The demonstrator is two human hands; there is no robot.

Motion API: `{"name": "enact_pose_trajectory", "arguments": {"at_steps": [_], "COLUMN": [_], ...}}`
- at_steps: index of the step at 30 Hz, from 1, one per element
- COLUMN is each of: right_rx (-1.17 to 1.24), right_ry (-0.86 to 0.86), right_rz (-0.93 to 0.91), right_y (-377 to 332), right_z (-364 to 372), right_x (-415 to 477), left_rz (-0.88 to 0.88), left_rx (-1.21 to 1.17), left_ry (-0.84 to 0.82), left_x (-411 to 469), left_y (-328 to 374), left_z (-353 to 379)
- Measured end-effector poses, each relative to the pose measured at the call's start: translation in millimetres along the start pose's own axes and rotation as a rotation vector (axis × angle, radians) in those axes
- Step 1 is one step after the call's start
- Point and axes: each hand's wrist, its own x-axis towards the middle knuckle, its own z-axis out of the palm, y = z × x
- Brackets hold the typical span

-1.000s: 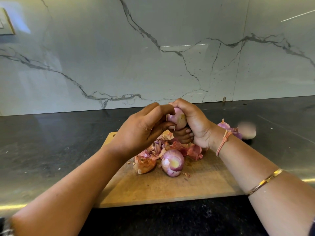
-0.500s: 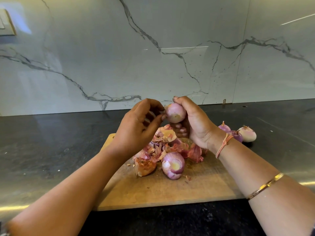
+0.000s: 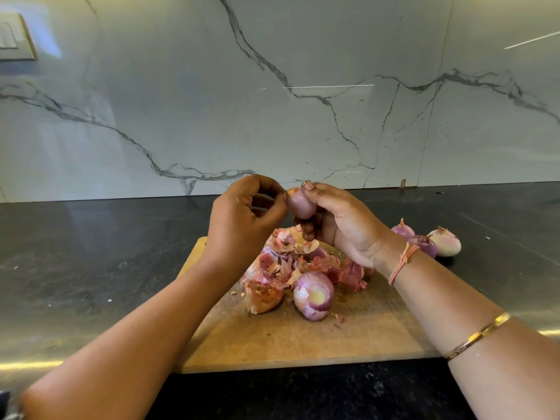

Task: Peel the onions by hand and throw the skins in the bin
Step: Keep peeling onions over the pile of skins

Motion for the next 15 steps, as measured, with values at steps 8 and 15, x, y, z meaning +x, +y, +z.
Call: {"name": "enact_pose_trajectory", "arguments": {"at_steps": [8,15], "right_rx": [0.112,0.133], "right_ry": [-0.024,0.067], "right_rz": [-0.011,-0.008], "right_y": [-6,-8], "right_z": [1,-5], "right_x": [-3,-3], "left_rz": [-0.125,-0.133], "left_rx": [0.054,0.003], "left_ry": [0.079,-0.025], "left_x": [4,4], "left_y": [-7,-9], "left_z": [-2,-2]}}
